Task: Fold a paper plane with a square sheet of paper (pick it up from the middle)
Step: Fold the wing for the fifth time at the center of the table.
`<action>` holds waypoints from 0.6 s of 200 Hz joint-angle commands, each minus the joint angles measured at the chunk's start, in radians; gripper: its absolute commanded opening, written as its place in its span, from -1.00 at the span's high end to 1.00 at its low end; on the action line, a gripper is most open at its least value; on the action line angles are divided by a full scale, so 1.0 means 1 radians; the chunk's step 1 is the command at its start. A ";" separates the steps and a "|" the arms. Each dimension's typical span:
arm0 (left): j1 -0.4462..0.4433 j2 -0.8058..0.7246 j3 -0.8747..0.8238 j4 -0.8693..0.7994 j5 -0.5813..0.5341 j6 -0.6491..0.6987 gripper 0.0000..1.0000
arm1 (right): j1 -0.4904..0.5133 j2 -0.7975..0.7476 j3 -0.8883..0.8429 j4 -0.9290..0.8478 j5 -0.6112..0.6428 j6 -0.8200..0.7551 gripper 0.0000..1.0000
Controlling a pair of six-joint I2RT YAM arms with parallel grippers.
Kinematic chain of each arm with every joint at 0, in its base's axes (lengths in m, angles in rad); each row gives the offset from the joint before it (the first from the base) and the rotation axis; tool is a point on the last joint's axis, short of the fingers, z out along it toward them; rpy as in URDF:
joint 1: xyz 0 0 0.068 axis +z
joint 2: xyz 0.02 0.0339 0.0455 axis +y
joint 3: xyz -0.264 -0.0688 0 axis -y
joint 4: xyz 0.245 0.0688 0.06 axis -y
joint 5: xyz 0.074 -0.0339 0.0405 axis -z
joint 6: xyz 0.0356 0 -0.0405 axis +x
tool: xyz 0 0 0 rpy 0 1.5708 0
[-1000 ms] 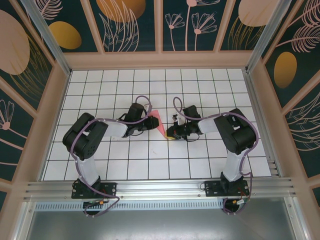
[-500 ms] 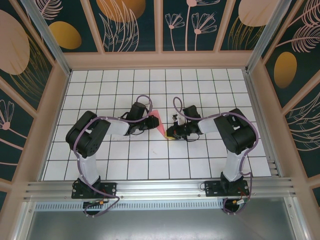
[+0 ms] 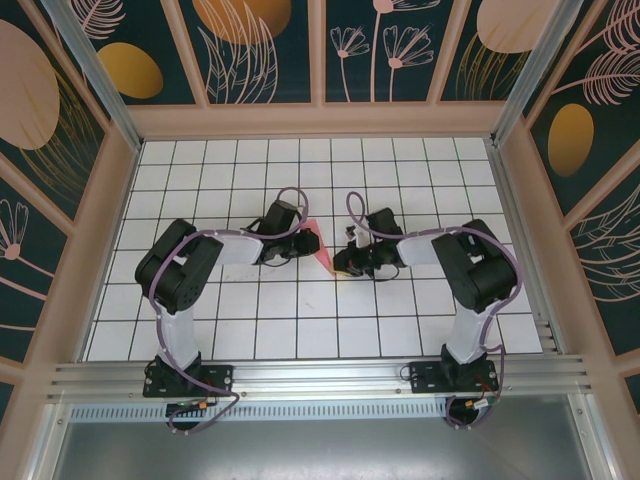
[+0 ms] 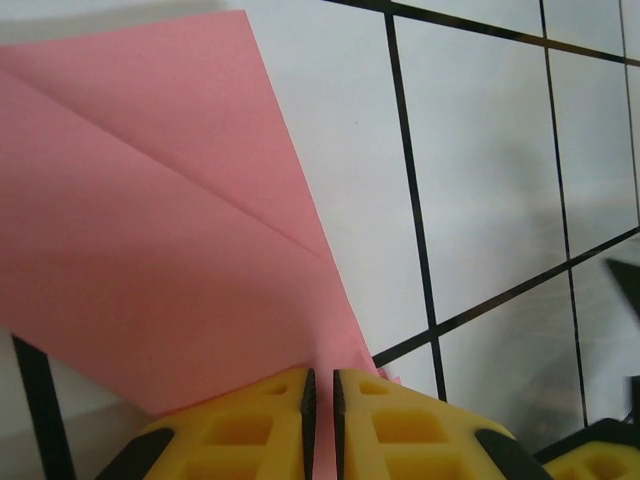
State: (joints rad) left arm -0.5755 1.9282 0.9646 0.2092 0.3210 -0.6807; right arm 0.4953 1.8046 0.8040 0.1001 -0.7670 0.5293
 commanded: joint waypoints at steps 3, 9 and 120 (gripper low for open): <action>0.006 0.058 0.045 -0.144 -0.107 0.049 0.68 | 0.009 -0.095 0.049 -0.097 0.123 -0.074 0.66; 0.006 0.063 0.049 -0.154 -0.109 0.052 0.68 | 0.013 -0.104 0.053 -0.106 0.144 -0.083 0.65; 0.005 0.093 0.082 -0.197 -0.124 0.040 0.67 | 0.121 0.085 0.212 -0.172 0.177 -0.134 0.83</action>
State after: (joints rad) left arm -0.5762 1.9621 1.0515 0.1081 0.2771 -0.6582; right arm 0.6151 1.8626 1.0004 -0.0158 -0.6147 0.4232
